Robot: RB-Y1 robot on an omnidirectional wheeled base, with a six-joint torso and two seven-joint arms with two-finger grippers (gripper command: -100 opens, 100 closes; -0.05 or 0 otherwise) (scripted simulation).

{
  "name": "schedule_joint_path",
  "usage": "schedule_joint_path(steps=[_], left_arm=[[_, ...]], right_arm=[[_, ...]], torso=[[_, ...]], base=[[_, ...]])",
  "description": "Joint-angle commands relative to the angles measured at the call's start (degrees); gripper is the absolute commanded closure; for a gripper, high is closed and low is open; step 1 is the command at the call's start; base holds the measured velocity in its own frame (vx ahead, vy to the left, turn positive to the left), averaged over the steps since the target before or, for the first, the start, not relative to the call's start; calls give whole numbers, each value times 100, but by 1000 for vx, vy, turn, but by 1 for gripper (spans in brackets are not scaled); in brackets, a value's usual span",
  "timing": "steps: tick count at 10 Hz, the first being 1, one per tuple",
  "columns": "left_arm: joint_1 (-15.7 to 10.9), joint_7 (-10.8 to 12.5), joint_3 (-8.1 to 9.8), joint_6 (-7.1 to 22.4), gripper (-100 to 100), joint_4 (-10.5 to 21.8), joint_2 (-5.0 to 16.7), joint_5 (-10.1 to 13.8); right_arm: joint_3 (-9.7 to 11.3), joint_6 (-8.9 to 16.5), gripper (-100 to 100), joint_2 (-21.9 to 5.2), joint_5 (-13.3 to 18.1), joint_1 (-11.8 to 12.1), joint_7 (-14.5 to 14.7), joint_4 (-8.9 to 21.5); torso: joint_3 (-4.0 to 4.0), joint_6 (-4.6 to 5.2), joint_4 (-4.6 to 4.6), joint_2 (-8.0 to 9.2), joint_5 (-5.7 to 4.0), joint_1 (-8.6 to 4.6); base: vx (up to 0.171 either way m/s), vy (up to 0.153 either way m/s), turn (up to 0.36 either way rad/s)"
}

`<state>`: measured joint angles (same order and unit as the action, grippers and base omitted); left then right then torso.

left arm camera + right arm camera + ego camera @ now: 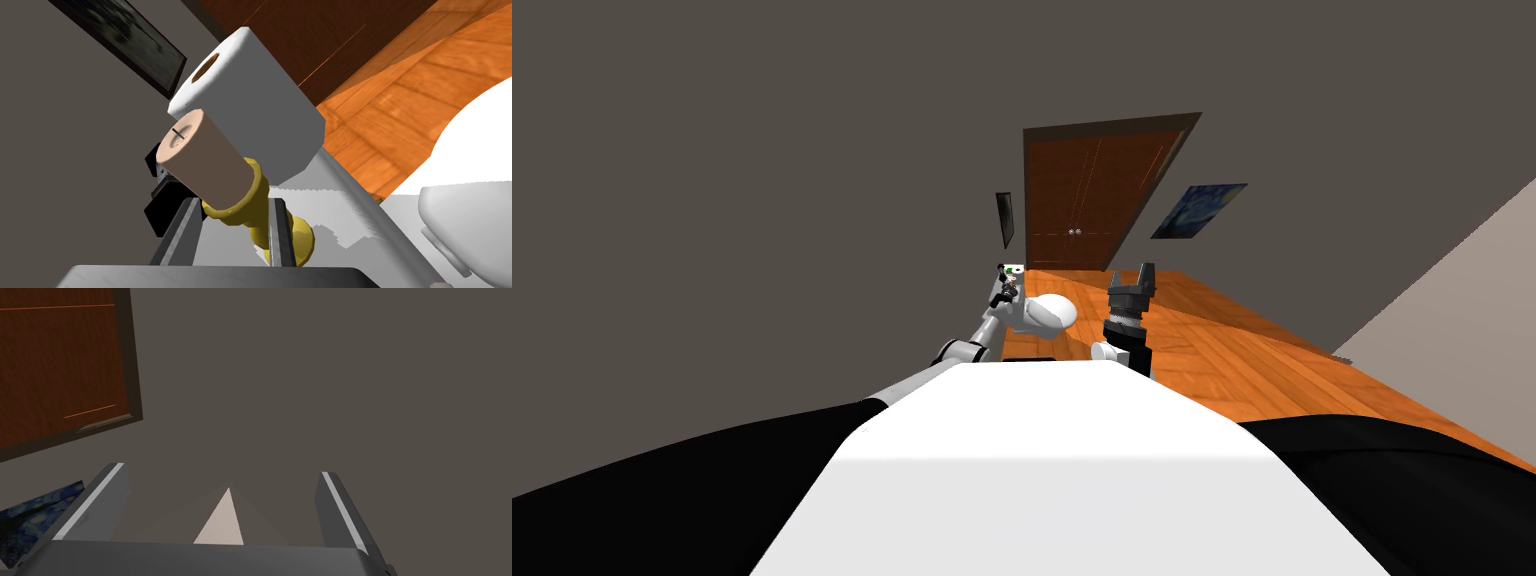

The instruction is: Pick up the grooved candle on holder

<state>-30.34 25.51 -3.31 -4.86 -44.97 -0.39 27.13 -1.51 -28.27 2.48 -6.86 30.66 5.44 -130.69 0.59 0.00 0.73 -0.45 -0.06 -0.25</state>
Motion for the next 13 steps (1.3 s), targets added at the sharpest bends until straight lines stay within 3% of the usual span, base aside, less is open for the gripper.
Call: schedule_joint_path(steps=[1,6,7,9,11,13], left_arm=[[286,-11,-13,126,100,-286,16,-27],[1061,-2,-43,278,100,-1144,68,-59],[1071,-2,-43,278,100,-1294,68,-59],[1491,7,-74,430,100,-1664,120,-91],[1599,7,-74,430,100,-1928,120,-91],[2012,16,-104,583,100,-2309,172,-123]], right_arm=[[0,0,0,0,0,0,0,0],[0,0,0,0,0,0,0,0],[0,0,0,0,0,0,0,0],[0,0,0,0,0,0,0,0],[0,0,0,0,0,0,0,0],[0,0,0,0,0,0,0,0]], torso=[[0,0,0,0,0,0],[41,-9,44,-39,12,21],[47,-13,54,-39,15,28],[54,-13,61,-49,20,36],[69,-16,73,-64,24,43],[72,-13,74,-70,26,46]], base=[[58,-28,-36],[39,-12,-25],[6,-5,5],[64,-17,-59],[10,-10,3],[59,-18,-59]])
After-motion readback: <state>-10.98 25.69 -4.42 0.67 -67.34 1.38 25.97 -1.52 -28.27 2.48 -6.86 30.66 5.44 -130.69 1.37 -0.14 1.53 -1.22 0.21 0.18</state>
